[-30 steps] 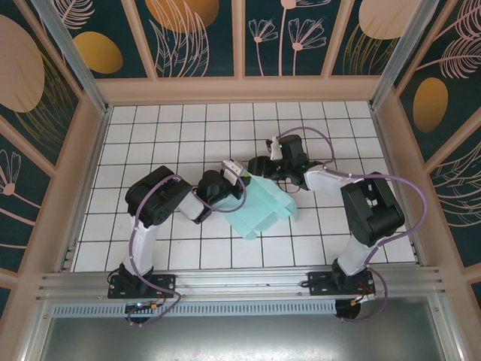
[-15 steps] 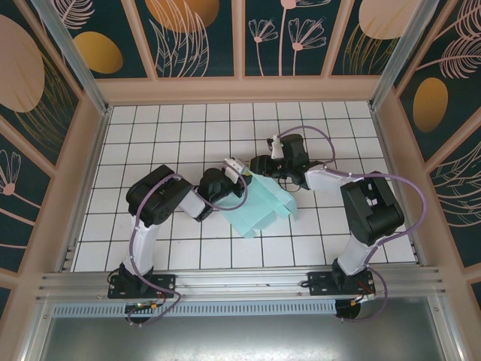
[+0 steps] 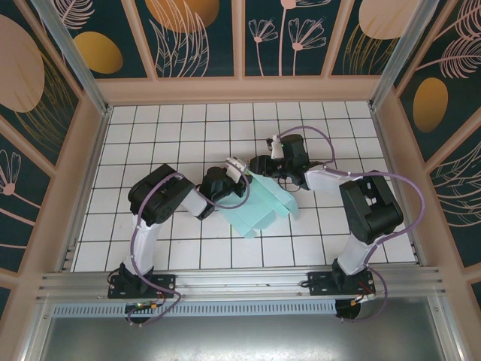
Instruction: Fold the paper box
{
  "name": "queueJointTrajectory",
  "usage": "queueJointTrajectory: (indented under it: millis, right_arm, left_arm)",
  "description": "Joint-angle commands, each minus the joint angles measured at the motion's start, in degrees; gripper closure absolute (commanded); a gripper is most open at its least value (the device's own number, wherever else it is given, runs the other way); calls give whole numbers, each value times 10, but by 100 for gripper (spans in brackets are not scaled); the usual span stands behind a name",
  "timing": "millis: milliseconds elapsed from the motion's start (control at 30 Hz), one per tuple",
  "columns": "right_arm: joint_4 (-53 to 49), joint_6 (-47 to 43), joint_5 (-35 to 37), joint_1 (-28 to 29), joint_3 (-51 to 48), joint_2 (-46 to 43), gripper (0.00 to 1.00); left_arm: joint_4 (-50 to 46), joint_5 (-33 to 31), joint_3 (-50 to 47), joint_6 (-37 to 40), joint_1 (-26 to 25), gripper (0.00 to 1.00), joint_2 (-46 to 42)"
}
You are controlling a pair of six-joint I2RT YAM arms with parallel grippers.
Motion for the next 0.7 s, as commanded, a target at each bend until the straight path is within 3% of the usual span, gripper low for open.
queueJointTrajectory:
  millis: [0,300,433,533,667]
  right_arm:
    - [-49,2,-20,12,-12,5,56]
    - [-49,-8,51,-5,-28,-114,30]
    - [-30,-6,71,-39,-55,-185,29]
    - [-4,4,82,-72,-88,-239,29]
    - [38,33,78,-115,-139,-307,30]
  left_arm:
    - [-33,-14,11,-11,-2,100,15]
    - [89,-84,-37,-141,1,100,-15]
    - [37,-133,-32,-192,7,100,-51]
    - [64,-136,-50,-229,17,100,-73]
    - [68,-127,-68,-332,50,100,-98]
